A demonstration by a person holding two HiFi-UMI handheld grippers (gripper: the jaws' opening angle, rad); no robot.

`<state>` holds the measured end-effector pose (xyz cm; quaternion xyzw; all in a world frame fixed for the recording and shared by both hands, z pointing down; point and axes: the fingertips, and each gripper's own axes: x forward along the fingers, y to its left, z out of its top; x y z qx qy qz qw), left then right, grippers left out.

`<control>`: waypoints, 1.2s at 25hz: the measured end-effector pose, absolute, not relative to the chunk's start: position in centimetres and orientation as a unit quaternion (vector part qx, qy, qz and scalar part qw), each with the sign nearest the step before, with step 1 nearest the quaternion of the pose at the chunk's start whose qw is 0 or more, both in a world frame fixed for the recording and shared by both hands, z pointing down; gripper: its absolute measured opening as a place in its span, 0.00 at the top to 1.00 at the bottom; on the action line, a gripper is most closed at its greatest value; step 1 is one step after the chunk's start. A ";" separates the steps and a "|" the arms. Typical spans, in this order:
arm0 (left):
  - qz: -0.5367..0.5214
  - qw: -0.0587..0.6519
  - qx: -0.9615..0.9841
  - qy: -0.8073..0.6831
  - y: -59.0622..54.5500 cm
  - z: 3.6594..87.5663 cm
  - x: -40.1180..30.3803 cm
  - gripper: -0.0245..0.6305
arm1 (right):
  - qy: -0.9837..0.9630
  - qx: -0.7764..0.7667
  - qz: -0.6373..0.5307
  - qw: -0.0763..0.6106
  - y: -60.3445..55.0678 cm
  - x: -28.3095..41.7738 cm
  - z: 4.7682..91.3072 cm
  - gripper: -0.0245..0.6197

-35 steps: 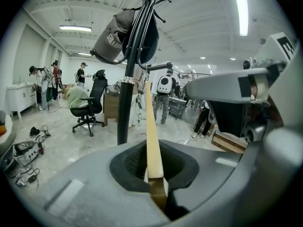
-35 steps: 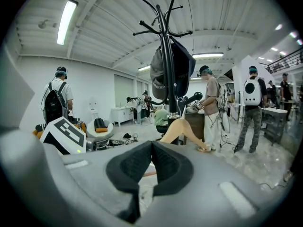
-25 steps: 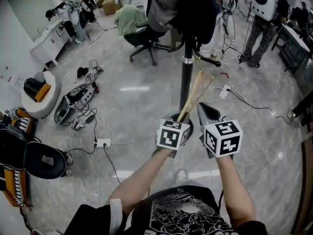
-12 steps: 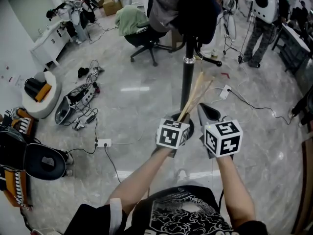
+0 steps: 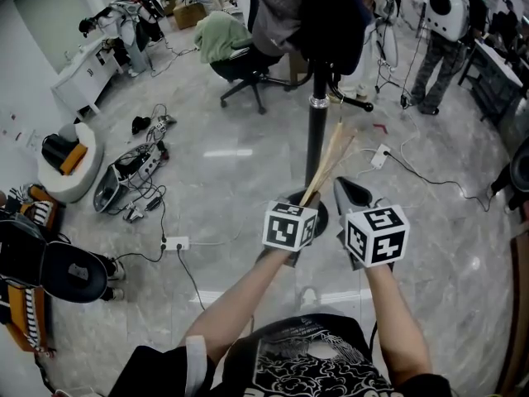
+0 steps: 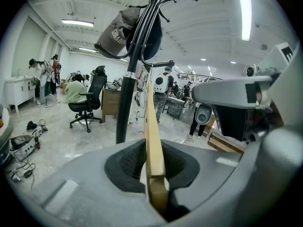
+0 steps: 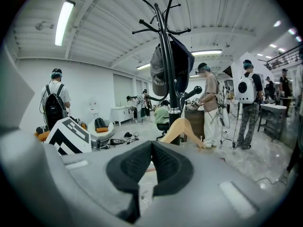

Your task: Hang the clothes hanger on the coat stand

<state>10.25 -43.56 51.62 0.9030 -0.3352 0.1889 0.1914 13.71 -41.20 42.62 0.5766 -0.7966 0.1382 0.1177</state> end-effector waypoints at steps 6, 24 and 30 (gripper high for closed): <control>0.194 0.193 0.902 -0.333 -42.9 51.7 9.9 0.84 | -0.795 0.579 0.140 0.116 -40.6 13.4 42.4 0.96; 0.154 0.180 0.905 -0.352 -41.2 48.4 7.9 0.82 | -0.796 0.577 0.141 0.117 -38.6 11.8 42.5 0.96; 0.134 0.172 0.907 -0.360 -40.4 46.2 6.9 0.83 | -0.801 0.571 0.138 0.115 -38.0 10.5 42.2 0.96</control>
